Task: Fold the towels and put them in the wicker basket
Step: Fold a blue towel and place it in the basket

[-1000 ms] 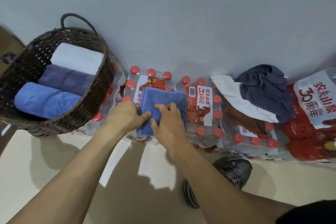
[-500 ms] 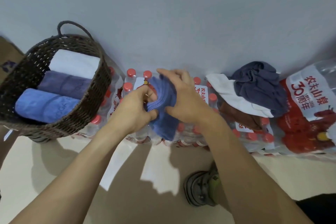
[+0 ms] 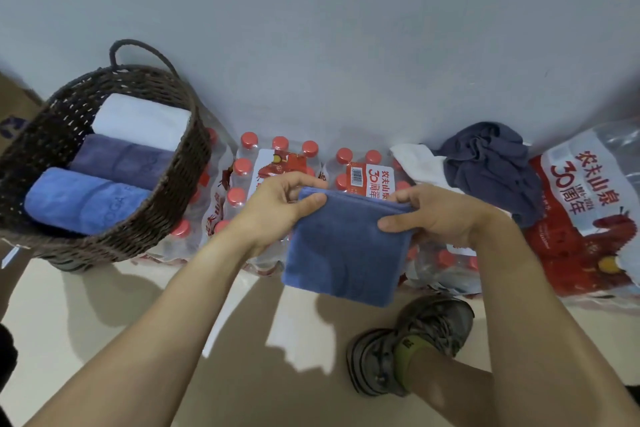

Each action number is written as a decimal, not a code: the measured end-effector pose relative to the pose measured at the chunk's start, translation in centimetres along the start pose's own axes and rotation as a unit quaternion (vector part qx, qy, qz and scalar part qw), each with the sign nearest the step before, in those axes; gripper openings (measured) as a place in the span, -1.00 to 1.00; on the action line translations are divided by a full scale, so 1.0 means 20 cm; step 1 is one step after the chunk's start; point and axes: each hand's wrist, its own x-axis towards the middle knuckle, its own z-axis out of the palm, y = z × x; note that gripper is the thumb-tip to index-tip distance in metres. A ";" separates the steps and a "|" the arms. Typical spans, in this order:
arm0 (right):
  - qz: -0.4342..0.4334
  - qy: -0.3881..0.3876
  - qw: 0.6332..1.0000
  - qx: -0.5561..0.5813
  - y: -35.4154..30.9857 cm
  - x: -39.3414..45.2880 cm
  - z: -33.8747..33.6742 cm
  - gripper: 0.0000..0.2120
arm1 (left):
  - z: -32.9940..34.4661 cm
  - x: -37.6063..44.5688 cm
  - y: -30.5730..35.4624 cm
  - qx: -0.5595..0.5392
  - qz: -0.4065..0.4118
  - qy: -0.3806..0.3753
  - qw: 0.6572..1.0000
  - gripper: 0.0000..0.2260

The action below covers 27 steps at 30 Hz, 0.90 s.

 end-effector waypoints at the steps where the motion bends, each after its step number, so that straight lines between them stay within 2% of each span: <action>1: -0.002 0.024 0.998 0.053 0.06 0.02 -0.01 -0.65 | 0.05 0.02 -0.03 -0.011 -0.014 0.032 0.999 -0.80; 3: -0.024 0.138 0.980 0.144 0.16 0.06 0.00 -0.71 | 0.12 0.03 -0.07 0.062 -0.011 0.104 0.993 -0.69; 5: 0.003 0.315 0.936 0.156 0.25 0.11 -0.02 -0.83 | 0.16 0.04 -0.11 0.232 0.064 0.147 0.959 -0.62; 7: 0.055 0.449 0.888 0.081 0.29 0.13 -0.06 -0.80 | 0.19 0.02 -0.14 0.320 0.161 0.125 0.925 -0.68; 8: 0.057 0.465 0.882 0.055 0.29 0.13 -0.09 -0.78 | 0.21 0.01 -0.16 0.338 0.195 0.096 0.916 -0.73; 10: 0.006 0.399 0.915 0.058 0.26 0.11 -0.12 -0.80 | 0.25 -0.03 -0.20 0.357 0.239 0.049 0.902 -0.79; 13: -0.079 0.191 0.978 0.023 0.17 0.08 -0.03 -0.75 | 0.26 -0.06 -0.28 0.413 0.250 -0.016 0.876 -0.64; 16: -0.049 0.070 0.990 -0.111 0.15 0.08 0.08 -0.56 | 0.24 -0.04 -0.33 0.458 0.232 -0.065 0.856 -0.41; 18: -0.034 0.056 0.975 -0.211 0.16 0.09 0.14 -0.47 | 0.23 -0.04 -0.34 0.473 0.222 -0.082 0.848 -0.34; 20: -0.038 0.085 0.970 -0.224 0.19 0.07 0.15 -0.44 | 0.22 -0.05 -0.37 0.505 0.220 -0.090 0.830 -0.31; 21: -0.044 0.103 0.968 -0.223 0.21 0.05 0.15 -0.43 | 0.21 -0.05 -0.38 0.511 0.222 -0.083 0.826 -0.34; 25: -0.095 0.152 0.952 -0.247 0.31 0.02 0.16 -0.25 | 0.23 -0.03 -0.39 0.460 0.235 -0.015 0.856 -0.57; 27: -0.117 0.184 0.937 -0.272 0.35 0.02 0.19 -0.18 | 0.23 -0.01 -0.38 0.461 0.245 -0.002 0.853 -0.61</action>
